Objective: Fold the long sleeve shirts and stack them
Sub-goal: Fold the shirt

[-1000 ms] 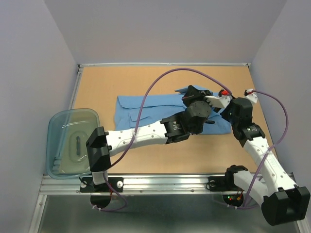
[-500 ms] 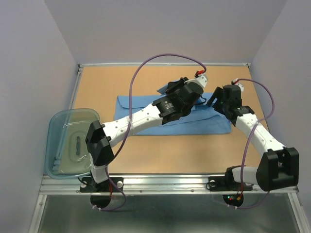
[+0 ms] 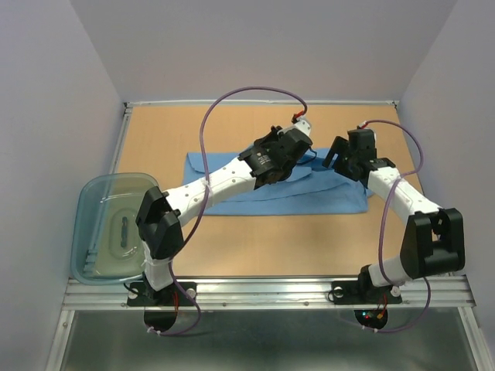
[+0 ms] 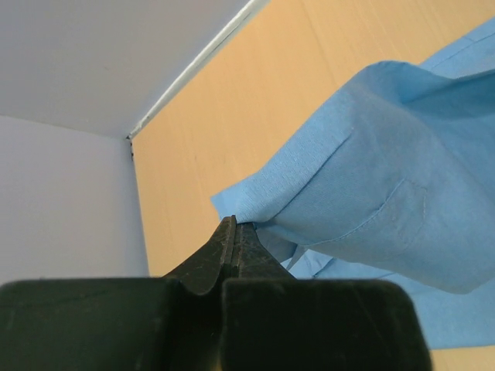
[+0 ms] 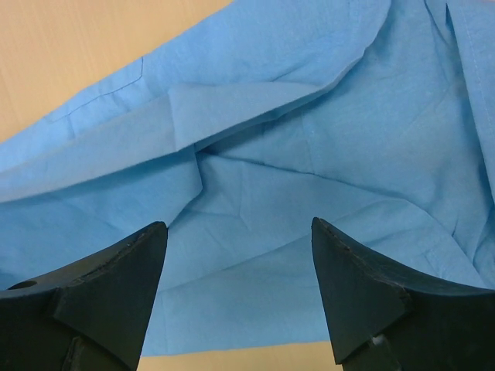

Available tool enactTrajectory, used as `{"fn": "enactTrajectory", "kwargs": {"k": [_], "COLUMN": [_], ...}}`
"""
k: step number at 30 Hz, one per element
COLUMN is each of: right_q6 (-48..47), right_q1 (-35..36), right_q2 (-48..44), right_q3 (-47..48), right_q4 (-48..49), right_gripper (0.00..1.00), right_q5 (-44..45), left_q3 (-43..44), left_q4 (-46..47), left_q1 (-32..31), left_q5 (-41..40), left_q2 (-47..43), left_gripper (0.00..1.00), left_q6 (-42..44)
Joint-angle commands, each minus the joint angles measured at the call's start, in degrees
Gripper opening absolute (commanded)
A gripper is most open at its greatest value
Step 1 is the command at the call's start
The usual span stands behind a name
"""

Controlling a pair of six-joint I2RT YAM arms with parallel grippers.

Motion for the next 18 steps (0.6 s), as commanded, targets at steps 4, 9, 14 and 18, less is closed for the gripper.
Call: {"fn": "enactTrajectory", "kwargs": {"k": [4, 9, 14, 18], "right_q6": [-1.8, -4.0, -2.16, -0.4], "right_q1": [-0.43, -0.43, -0.6, -0.87], "right_q2": [2.97, 5.43, 6.31, 4.91], "right_q3": [5.69, 6.39, 7.54, 6.66], "right_q4": [2.33, 2.77, 3.3, 3.74], "right_gripper": [0.77, 0.75, 0.74, 0.75], "right_q5": [-4.14, -4.69, -2.31, -0.99], "left_q3": [-0.91, -1.7, -3.54, -5.83], "left_q4": [-4.05, -6.44, -3.9, -1.26], "left_q1": [3.42, 4.04, 3.69, 2.11], "left_q5": [0.2, 1.08, 3.27, 7.57], "left_q2": [-0.2, 0.94, -2.21, -5.91], "left_gripper": [0.0, 0.0, 0.0, 0.08], "left_q6": [-5.8, -7.56, -8.18, -10.45]}}
